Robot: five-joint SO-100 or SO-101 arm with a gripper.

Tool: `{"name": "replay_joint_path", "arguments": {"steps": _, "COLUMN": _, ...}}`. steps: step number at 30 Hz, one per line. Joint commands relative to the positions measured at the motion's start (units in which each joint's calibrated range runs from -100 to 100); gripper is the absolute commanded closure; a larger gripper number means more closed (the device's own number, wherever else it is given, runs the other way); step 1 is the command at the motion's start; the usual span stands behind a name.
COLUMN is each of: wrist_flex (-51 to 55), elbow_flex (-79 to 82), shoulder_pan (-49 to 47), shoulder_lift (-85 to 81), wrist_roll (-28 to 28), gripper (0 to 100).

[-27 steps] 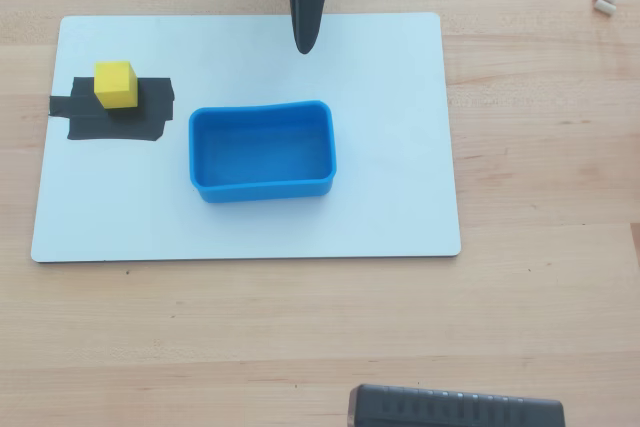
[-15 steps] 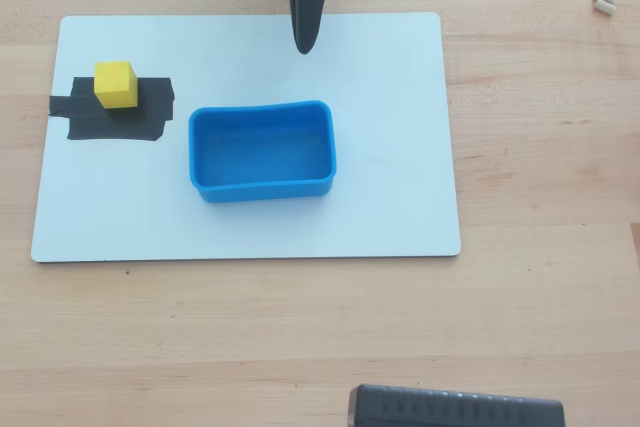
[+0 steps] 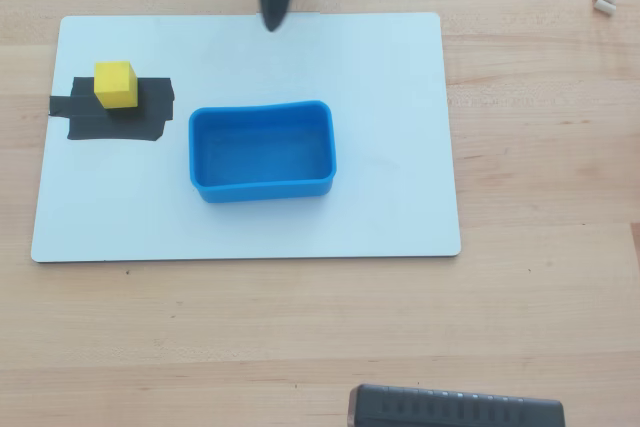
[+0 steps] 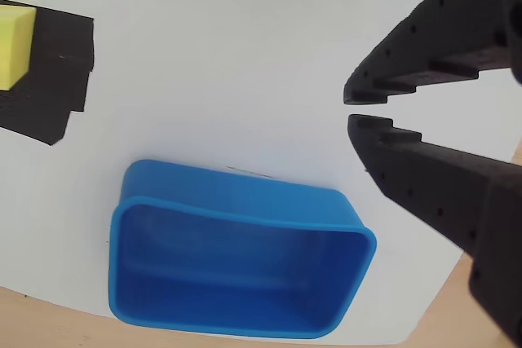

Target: Pick up yellow cube and drop it in the blue rectangular bin

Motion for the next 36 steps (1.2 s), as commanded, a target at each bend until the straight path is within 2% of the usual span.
{"name": "replay_joint_path", "arguments": {"steps": 1, "wrist_flex": 1.5, "elbow_flex": -9.4, "shoulder_pan": 5.9, "shoulder_lift": 5.5, "wrist_roll": 4.8, "gripper": 100}}
{"name": "replay_joint_path", "arguments": {"steps": 12, "wrist_flex": 0.8, "elbow_flex": -26.3, "shoulder_pan": 17.5, "shoulder_lift": 26.5, "wrist_roll": 11.0, "gripper": 100}}
{"name": "replay_joint_path", "arguments": {"steps": 22, "wrist_flex": -5.3, "elbow_flex": -34.5, "shoulder_pan": 24.4, "shoulder_lift": 43.5, "wrist_roll": 11.8, "gripper": 100}}
{"name": "replay_joint_path", "arguments": {"steps": 36, "wrist_flex": -4.8, "elbow_flex": -47.0, "shoulder_pan": 25.9, "shoulder_lift": 54.1, "wrist_roll": 12.9, "gripper": 99}}
